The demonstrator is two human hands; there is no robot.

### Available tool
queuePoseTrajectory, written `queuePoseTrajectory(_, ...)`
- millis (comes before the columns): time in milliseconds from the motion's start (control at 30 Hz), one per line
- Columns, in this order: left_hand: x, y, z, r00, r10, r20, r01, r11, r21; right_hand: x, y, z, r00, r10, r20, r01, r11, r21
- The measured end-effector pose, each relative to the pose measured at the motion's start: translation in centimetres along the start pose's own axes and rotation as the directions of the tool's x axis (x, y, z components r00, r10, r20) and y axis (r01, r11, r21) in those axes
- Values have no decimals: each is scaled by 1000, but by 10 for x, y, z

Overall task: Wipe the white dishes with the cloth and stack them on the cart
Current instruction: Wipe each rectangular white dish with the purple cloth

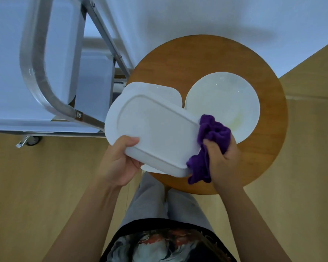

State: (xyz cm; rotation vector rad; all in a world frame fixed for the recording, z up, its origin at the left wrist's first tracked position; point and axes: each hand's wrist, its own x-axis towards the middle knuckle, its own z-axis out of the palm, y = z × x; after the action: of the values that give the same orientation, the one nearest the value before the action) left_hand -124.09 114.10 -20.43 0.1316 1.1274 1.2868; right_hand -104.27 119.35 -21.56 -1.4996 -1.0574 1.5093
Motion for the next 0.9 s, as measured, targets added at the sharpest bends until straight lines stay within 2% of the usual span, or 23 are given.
queuePoseTrajectory(33,-2,-1,-5,1000,-12,16,12,1000,3,6,-2,-6,996,88,3,-88,996,35)
queuePoseTrajectory(67,-4,-1,-10,999,-19,30,19,1000,4,11,-5,-11,976,206,70,-213,970,120)
queuePoseTrajectory(133,-7,-1,-20,998,-15,65,14,1000,22,16,-5,-25,880,357,314,-447,846,291)
queuePoseTrajectory(167,-8,-1,-25,996,-9,87,6,999,37,16,-6,-31,828,372,419,-512,806,296)
queuePoseTrajectory(233,-6,1,-32,992,2,124,-12,997,75,11,-6,-36,749,384,540,-573,784,237)
queuePoseTrajectory(300,-1,0,-36,991,0,134,-16,993,119,3,-4,-35,745,391,540,-568,797,207)
queuePoseTrajectory(400,7,-6,-38,1000,-14,-8,16,969,247,-8,-5,-33,836,264,480,-401,892,208)
queuePoseTrajectory(467,9,-12,-43,996,-67,-56,80,959,272,-19,-11,-29,874,146,464,-196,979,61)
queuePoseTrajectory(567,10,-17,-57,965,-250,-82,259,955,145,-32,-10,-22,830,-16,558,135,976,-173)
queuePoseTrajectory(667,14,-9,-74,905,-402,-137,415,906,85,-31,6,-17,719,-106,687,467,806,-364)
queuePoseTrajectory(800,19,5,-98,846,-471,-248,529,801,281,-10,29,-21,628,-159,762,714,508,-482)
queuePoseTrajectory(867,25,-3,-102,832,-421,-360,544,747,383,0,44,-21,596,-190,780,779,376,-503)
queuePoseTrajectory(900,30,-10,-102,837,-343,-427,519,746,419,4,52,-20,586,-209,783,797,326,-509)
